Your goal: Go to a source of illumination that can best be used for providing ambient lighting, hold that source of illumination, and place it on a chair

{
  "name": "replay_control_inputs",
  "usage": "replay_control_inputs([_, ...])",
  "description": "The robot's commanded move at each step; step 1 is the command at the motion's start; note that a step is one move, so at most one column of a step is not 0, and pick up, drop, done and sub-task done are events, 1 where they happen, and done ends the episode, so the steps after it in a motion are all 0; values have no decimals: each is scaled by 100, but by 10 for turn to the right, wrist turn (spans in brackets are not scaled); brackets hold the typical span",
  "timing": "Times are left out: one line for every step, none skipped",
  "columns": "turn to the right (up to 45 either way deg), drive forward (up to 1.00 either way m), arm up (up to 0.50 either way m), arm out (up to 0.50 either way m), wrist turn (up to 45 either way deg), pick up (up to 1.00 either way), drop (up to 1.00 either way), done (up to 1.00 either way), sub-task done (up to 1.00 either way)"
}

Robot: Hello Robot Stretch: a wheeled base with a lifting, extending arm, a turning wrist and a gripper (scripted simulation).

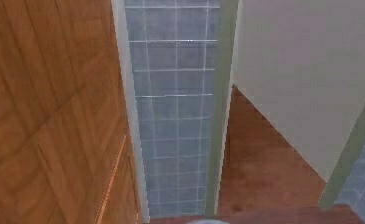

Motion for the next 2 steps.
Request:
replay_control_inputs([270, 0, 0, 0, 0, 0, 0, 0, 0])
replay_control_inputs([0, 100, 0, 0, 0, 0, 0, 0, 0])
